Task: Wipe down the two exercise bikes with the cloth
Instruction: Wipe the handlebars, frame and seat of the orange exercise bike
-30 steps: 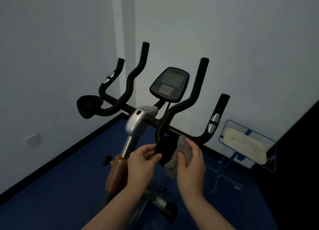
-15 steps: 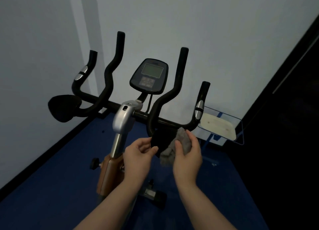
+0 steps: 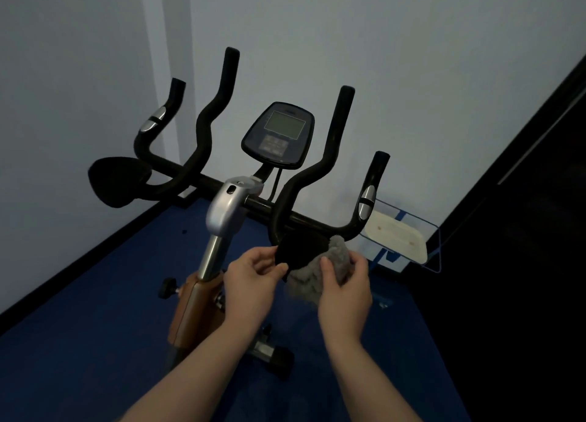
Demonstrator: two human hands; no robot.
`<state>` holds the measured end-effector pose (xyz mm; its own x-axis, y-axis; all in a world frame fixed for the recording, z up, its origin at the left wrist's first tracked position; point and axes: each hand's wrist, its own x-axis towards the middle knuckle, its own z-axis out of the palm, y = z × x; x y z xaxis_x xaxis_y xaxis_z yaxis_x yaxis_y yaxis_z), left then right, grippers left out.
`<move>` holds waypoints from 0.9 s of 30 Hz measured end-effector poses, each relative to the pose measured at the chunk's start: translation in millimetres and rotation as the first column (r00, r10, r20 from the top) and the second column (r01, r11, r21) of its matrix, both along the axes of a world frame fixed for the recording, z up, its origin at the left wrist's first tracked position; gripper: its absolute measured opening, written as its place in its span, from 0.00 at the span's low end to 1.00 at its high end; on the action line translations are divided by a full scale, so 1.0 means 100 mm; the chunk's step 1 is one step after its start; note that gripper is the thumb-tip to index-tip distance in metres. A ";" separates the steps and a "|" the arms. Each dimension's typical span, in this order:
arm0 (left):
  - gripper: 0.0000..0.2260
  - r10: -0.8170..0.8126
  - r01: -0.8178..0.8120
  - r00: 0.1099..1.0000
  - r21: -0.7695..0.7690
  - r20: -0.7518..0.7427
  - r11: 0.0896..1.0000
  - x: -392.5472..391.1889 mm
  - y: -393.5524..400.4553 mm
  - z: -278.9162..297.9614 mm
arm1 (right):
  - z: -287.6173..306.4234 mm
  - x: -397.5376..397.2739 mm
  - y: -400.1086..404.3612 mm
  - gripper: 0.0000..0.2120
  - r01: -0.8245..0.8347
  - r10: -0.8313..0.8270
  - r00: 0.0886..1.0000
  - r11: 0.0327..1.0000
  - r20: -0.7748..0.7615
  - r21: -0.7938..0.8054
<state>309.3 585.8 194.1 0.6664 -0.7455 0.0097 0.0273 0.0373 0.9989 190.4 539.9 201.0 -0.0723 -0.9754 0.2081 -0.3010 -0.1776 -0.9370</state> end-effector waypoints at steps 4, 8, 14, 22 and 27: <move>0.13 0.018 -0.018 0.999 -0.001 0.031 1.000 -0.02 0.00 0.00 | 0.06 0.01 -0.16 0.16 -0.076 0.054 0.952 0.995 -0.300 -0.062; 0.13 0.056 -0.056 0.997 -0.011 0.043 0.998 -0.06 0.00 0.00 | 0.06 -0.12 -0.24 0.19 -0.238 0.143 0.774 0.969 -0.617 -0.073; 0.11 0.079 -0.079 0.995 -0.001 0.064 0.997 -0.07 -0.03 0.01 | 0.41 0.10 -0.75 0.13 -0.381 0.356 0.603 0.915 -0.714 0.134; 0.12 0.103 -0.103 0.993 -0.011 0.055 0.995 -0.10 -0.02 -0.01 | 0.45 0.05 -0.86 0.11 -0.546 0.571 0.463 0.786 -0.678 0.289; 0.13 0.122 -0.122 0.992 -0.019 0.037 0.992 -0.15 -0.02 -0.04 | 0.31 -0.25 -0.57 0.08 -0.542 0.547 0.636 0.819 -0.544 0.191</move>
